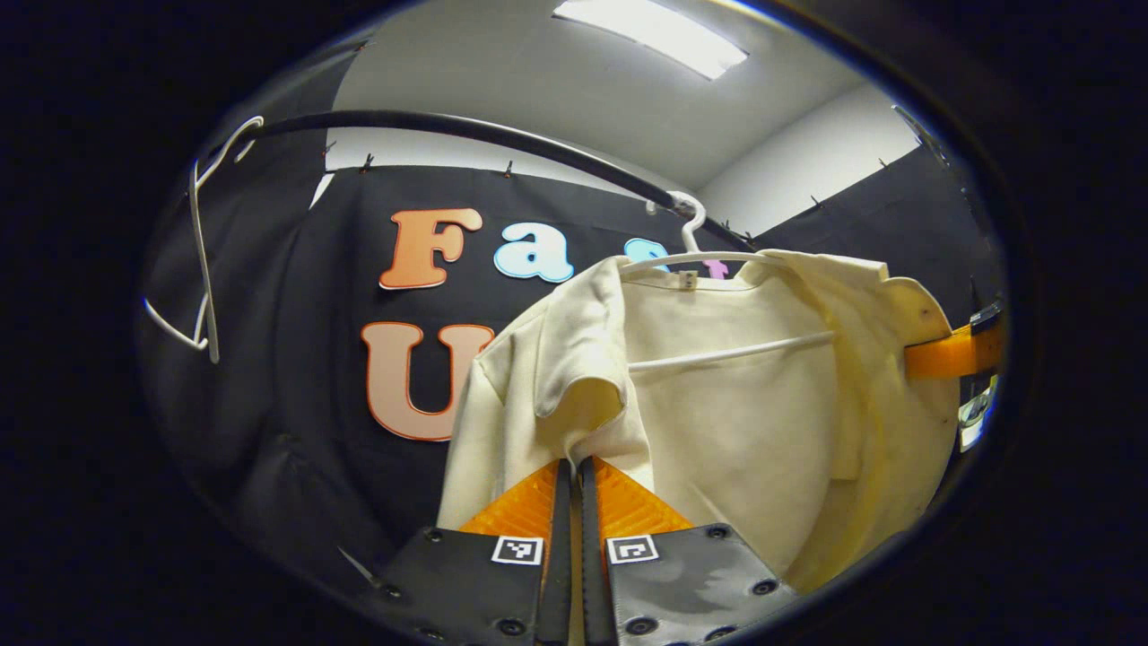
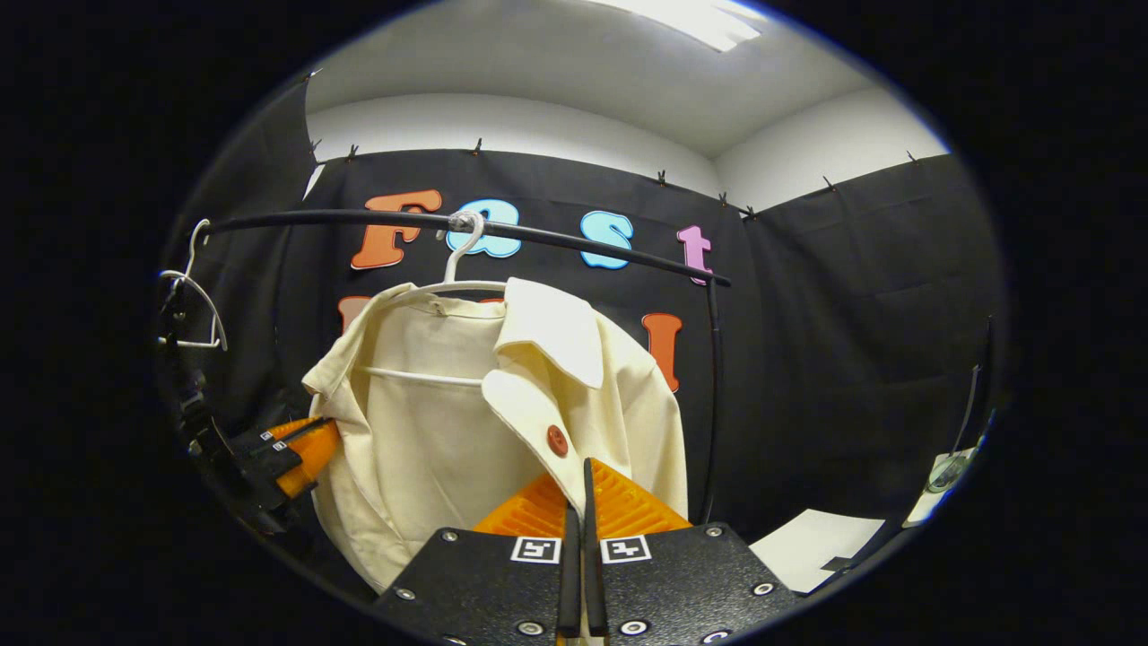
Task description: Grasp the clothes on the hanger with both hands and then place them into the laundry hamper below.
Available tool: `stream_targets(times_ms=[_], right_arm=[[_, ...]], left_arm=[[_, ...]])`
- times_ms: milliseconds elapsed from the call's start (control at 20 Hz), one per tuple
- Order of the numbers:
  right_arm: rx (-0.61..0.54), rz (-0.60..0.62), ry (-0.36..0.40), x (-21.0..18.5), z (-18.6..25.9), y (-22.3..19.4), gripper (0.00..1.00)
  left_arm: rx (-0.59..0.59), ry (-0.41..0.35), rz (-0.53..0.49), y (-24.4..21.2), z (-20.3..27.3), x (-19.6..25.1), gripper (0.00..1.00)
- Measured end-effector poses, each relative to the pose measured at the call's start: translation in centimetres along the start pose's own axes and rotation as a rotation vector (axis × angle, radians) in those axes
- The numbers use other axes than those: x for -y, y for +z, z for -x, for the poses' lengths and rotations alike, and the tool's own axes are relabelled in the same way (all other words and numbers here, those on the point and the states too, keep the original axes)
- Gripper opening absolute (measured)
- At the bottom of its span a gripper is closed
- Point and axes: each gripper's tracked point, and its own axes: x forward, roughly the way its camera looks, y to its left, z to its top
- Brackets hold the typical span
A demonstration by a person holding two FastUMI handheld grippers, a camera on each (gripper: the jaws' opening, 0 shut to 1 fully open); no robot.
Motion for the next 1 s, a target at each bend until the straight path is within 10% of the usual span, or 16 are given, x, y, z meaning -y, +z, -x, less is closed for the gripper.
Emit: stream_targets(times_ms=[200,600,1000], right_arm=[[-0.001,0.001,0.004,-0.1,0.2,0.0,0.02],[-0.008,0.013,-0.003,0.6,0.3,0.6,0.02],[-0.023,0.006,-0.004,0.7,-0.2,0.2,0.03]], left_arm=[[-0.04,-0.078,0.071,-1.7,-0.4,4.1,0.43],[-0.092,0.059,0.122,-4.6,-4.2,5.4,0.92],[-0.14,0.363,-0.14,-8.0,-7.4,0.4,0.83]])
